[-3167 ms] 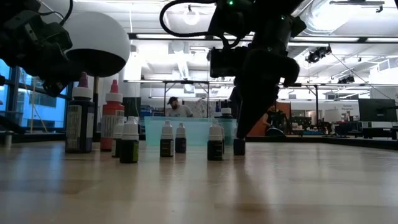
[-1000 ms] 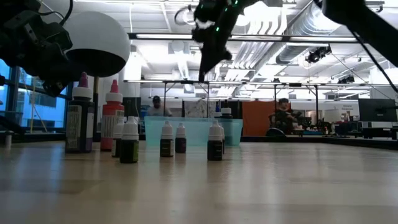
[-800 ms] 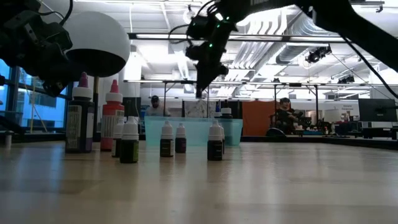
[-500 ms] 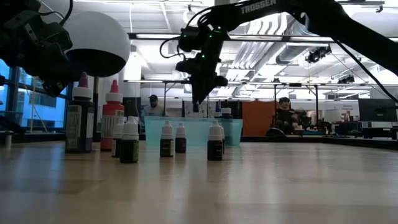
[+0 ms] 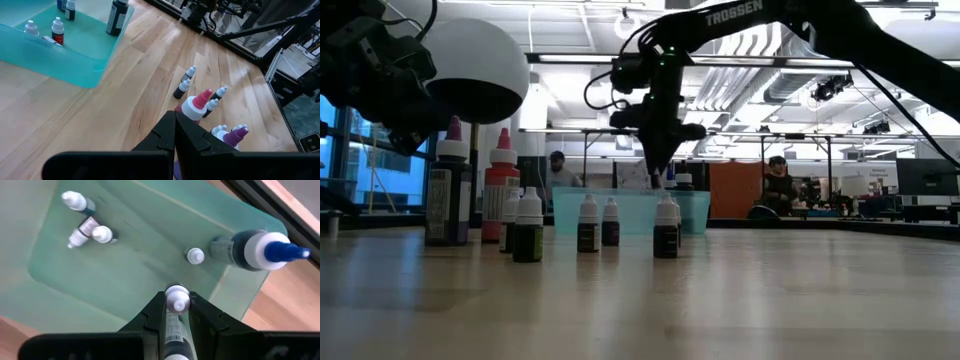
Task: Pick & Place food coloring
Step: Put the small red dye bottle in the green bin
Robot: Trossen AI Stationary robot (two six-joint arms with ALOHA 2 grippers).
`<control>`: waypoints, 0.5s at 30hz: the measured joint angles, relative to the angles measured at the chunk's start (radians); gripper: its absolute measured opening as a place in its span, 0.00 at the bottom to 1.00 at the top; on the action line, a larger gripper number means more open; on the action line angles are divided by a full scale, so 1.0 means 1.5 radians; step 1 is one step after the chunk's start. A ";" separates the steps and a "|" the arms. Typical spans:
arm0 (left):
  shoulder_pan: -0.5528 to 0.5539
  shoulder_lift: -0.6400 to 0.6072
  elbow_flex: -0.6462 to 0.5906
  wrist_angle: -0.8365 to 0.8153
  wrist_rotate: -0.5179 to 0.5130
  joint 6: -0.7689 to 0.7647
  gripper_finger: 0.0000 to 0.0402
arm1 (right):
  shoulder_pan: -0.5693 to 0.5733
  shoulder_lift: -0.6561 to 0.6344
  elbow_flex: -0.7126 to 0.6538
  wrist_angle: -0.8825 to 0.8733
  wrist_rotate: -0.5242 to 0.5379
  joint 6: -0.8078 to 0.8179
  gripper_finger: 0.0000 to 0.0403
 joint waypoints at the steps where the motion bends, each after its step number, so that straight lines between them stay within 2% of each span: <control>1: 0.000 0.000 0.000 0.000 0.000 0.000 0.00 | -0.001 0.000 -0.002 0.000 0.000 0.004 0.14; 12: 0.000 0.000 0.000 0.000 0.000 0.000 0.00 | -0.012 0.000 -0.003 -0.014 -0.012 0.034 0.14; 15: 0.000 0.000 0.000 0.000 0.000 0.000 0.00 | -0.014 0.000 -0.003 -0.032 0.005 0.036 0.14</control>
